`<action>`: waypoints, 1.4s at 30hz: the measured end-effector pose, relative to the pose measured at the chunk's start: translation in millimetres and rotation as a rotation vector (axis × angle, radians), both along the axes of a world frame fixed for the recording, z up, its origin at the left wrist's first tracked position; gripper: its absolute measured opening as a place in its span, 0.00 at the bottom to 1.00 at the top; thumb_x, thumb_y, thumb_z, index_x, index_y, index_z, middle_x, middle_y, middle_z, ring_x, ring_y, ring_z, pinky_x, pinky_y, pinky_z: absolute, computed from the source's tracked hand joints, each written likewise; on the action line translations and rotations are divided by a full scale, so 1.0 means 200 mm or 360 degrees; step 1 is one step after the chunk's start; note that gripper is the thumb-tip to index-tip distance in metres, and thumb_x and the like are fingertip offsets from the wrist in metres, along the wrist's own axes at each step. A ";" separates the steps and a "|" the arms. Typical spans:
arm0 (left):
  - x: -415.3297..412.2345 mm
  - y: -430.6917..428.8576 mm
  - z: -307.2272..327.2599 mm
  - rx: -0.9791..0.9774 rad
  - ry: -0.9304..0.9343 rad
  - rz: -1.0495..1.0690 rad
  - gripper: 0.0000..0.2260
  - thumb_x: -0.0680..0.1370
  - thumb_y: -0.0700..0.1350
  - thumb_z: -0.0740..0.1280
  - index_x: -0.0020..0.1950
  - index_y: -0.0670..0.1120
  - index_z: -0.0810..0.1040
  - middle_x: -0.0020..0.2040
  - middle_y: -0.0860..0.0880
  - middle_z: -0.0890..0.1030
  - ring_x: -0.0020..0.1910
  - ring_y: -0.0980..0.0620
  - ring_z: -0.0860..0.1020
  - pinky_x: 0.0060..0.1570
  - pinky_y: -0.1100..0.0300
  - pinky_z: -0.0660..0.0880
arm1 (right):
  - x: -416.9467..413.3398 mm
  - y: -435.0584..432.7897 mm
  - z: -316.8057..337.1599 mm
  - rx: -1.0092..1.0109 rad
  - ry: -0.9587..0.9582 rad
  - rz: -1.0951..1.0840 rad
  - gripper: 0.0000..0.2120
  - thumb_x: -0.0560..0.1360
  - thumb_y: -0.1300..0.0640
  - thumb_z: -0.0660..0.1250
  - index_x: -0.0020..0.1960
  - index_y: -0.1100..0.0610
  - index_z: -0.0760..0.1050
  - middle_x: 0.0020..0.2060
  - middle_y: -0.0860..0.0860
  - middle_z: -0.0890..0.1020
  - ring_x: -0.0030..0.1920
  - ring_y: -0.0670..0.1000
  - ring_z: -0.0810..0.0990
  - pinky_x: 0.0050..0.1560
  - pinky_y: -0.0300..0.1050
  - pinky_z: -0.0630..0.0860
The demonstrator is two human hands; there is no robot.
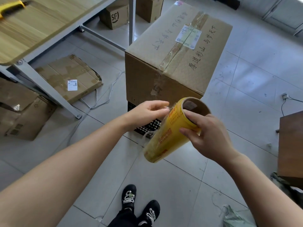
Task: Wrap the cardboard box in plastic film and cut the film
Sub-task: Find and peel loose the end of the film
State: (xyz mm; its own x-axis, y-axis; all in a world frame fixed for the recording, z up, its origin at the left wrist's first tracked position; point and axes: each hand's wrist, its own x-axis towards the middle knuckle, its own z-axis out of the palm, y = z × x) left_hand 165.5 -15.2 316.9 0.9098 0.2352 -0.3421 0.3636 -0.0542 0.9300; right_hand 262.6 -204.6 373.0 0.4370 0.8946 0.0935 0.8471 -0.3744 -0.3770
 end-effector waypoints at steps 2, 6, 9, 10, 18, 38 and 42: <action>0.04 -0.04 0.01 -0.0095 -0.0160 0.0156 0.12 0.78 0.46 0.68 0.60 0.43 0.79 0.50 0.48 0.82 0.49 0.55 0.80 0.49 0.61 0.79 | 0.00 0.00 0.01 0.0005 -0.0022 0.0004 0.20 0.70 0.50 0.67 0.61 0.50 0.77 0.44 0.48 0.84 0.36 0.49 0.70 0.40 0.39 0.65; 0.05 -0.09 0.01 -0.0179 -0.0322 0.0315 0.07 0.80 0.37 0.65 0.42 0.43 0.77 0.37 0.47 0.80 0.38 0.50 0.79 0.41 0.55 0.80 | 0.00 -0.02 0.02 0.0001 -0.0014 -0.0022 0.19 0.70 0.50 0.68 0.60 0.52 0.78 0.41 0.49 0.83 0.34 0.50 0.71 0.37 0.37 0.63; 0.01 -0.05 0.04 -0.0169 -0.0442 0.0628 0.09 0.82 0.37 0.60 0.42 0.44 0.73 0.33 0.47 0.78 0.31 0.48 0.80 0.35 0.52 0.79 | 0.01 -0.01 0.00 -0.0111 -0.0067 -0.0090 0.17 0.72 0.51 0.70 0.59 0.53 0.77 0.35 0.50 0.79 0.32 0.51 0.69 0.37 0.41 0.64; -0.01 -0.02 0.05 -0.0160 -0.0499 0.0719 0.09 0.82 0.37 0.59 0.43 0.44 0.72 0.32 0.47 0.77 0.28 0.48 0.79 0.32 0.54 0.79 | 0.02 0.00 0.00 -0.0153 -0.0084 -0.0155 0.15 0.73 0.51 0.71 0.57 0.55 0.77 0.32 0.49 0.76 0.31 0.52 0.69 0.35 0.42 0.64; -0.10 0.03 -0.08 -0.0436 -0.0159 0.0068 0.18 0.77 0.37 0.68 0.66 0.46 0.70 0.41 0.53 0.80 0.39 0.56 0.78 0.41 0.60 0.75 | -0.03 0.03 -0.04 -0.0161 -0.0152 -0.0522 0.11 0.73 0.49 0.69 0.46 0.56 0.74 0.28 0.50 0.74 0.30 0.56 0.73 0.30 0.45 0.69; 0.06 -0.21 -0.31 0.0932 -0.0560 0.0185 0.22 0.69 0.50 0.75 0.60 0.42 0.81 0.58 0.45 0.83 0.56 0.48 0.81 0.56 0.54 0.79 | 0.04 0.13 -0.12 0.0222 0.0236 -0.0862 0.11 0.70 0.50 0.73 0.44 0.57 0.75 0.35 0.52 0.80 0.37 0.54 0.77 0.40 0.53 0.76; 0.07 -0.21 -0.25 0.0709 -0.0576 0.0373 0.03 0.74 0.43 0.69 0.41 0.49 0.79 0.46 0.52 0.84 0.45 0.51 0.82 0.44 0.52 0.80 | 0.07 0.13 -0.09 0.0244 0.0491 -0.0987 0.14 0.67 0.49 0.76 0.45 0.49 0.72 0.39 0.49 0.80 0.42 0.52 0.80 0.47 0.54 0.78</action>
State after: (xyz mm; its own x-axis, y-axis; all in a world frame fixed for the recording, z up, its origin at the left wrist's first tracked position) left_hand 179.9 -56.7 267.1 0.8567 0.4919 0.1556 0.0786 -0.4227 0.9029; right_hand 275.9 -178.4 354.4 0.8883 0.4591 -0.0117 0.3410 -0.6765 -0.6527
